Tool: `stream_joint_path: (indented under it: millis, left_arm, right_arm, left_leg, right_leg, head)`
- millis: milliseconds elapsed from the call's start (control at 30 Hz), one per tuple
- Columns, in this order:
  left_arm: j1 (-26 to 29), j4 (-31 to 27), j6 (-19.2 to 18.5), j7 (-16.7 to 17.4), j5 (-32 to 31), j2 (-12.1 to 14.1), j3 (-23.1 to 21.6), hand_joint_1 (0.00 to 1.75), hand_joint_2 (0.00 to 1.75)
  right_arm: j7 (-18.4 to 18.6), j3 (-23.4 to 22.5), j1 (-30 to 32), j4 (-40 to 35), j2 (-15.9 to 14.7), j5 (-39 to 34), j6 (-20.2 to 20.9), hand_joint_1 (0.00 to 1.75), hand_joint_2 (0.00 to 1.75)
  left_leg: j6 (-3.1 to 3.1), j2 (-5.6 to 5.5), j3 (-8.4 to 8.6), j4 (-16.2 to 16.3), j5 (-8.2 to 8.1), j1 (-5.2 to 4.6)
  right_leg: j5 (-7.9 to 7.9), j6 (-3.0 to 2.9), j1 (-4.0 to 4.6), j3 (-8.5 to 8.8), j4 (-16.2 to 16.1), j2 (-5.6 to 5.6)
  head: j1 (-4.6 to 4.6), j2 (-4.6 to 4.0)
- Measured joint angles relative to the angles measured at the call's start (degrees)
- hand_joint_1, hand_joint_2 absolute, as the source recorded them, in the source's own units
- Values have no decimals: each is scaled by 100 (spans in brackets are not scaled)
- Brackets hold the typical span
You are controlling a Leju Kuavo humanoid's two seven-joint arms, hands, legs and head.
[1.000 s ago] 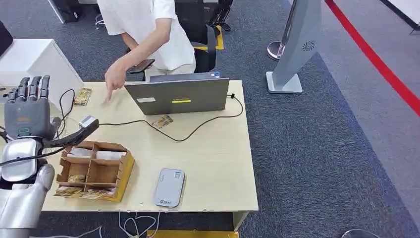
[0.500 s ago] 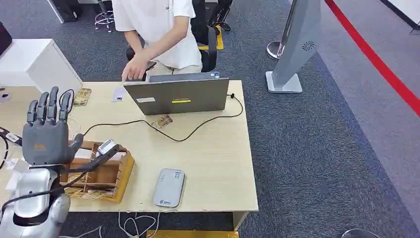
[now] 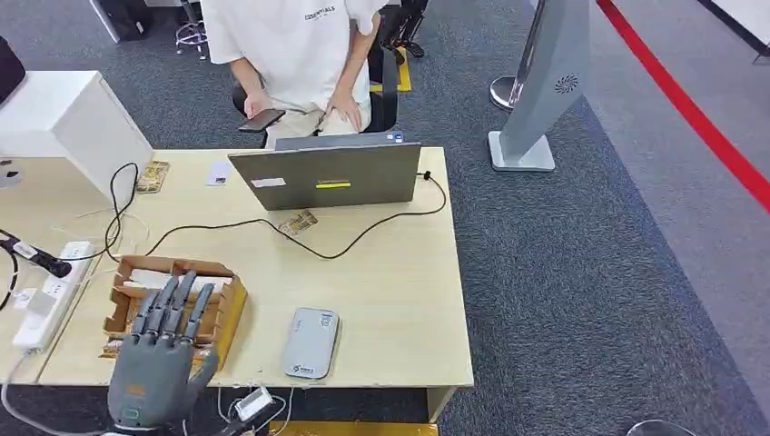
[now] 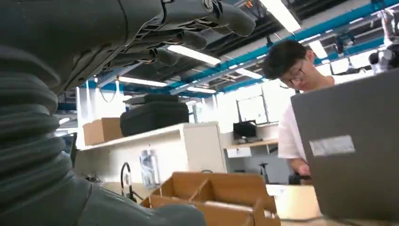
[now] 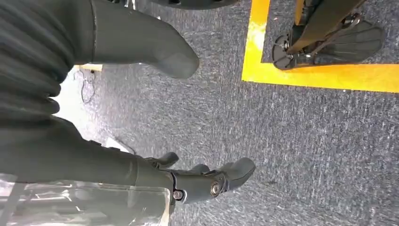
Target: Pass the card to the sensor for recognition and then transmit it.
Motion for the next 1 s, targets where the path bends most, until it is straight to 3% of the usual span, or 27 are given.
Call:
stream_joint_path:
  millis: [333,633,833,1000]
  left_arm:
    - [285,-61,17,39,235,50,-181,0,175]
    - [708,278,507,628,649,9,-356,0,175]
    - [777,704,1194,706,177,-249,121,0,175]
    - [885,966,1657,183,376,-601,864,0,175]
  right_arm:
    - [28,-61,-3,0,7,-11,-18,0,175]
    - [133,-131,-1,-15,46,116,-85,0,175]
    - [149,-135,0,-24,48,151,-105,0,175]
    - [223,-151,14,-24,52,219,-103,0,175]
  left_leg:
    - [1,-3,1,0,3,0]
    - [0,-4,-2,-1,1,0]
    - [0,-4,-1,-2,2,1]
    - [0,-5,-1,-1,2,0]
  right_leg:
    - [2,0,0,5,1,-2]
    - [0,0,0,2,0,-5]
    - [1,0,0,5,0,-6]
    - [0,0,0,5,0,-7]
  head:
    - [-2,0]
    - [-2,0]
    - [0,0]
    - [0,0]
